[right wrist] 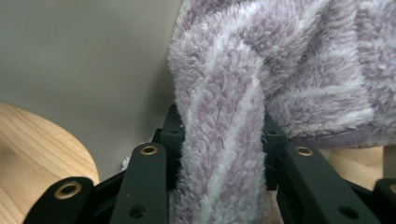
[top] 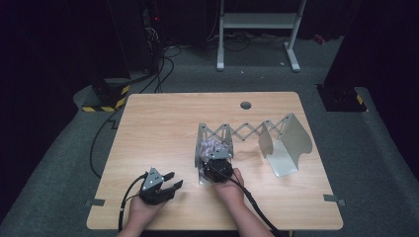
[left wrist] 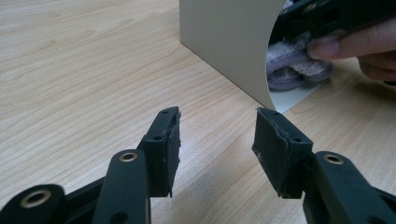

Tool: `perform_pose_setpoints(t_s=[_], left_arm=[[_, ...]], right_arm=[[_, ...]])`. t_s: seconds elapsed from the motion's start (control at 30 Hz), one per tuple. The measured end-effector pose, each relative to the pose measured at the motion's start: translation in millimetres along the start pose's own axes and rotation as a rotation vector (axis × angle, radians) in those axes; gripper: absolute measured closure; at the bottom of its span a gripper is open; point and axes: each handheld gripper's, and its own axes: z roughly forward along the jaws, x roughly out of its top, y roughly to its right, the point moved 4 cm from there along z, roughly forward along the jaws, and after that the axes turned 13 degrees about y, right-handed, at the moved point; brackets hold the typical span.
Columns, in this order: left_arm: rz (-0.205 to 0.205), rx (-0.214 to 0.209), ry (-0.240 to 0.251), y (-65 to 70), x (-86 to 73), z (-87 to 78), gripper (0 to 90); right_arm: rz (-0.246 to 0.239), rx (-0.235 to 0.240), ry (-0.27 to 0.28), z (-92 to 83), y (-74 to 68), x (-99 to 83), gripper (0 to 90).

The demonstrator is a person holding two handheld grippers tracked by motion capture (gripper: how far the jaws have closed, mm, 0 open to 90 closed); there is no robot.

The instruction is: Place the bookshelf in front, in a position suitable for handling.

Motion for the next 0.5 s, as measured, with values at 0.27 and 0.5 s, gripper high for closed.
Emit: perform_pose_setpoints(t_s=[0.27, 0.5], left_arm=[[0.002, -0.001, -0.005, 0.0, -0.4, 0.3, 50.6], [0.001, -0.002, -0.007, 0.6, -1.0, 1.3, 50.5]], right_arm=[[-0.025, 0.015, 0.027, -16.0, -2.1, 1.9, 64.1], [-0.062, 0.047, 0.064, -59.4, -2.3, -13.0, 63.4]])
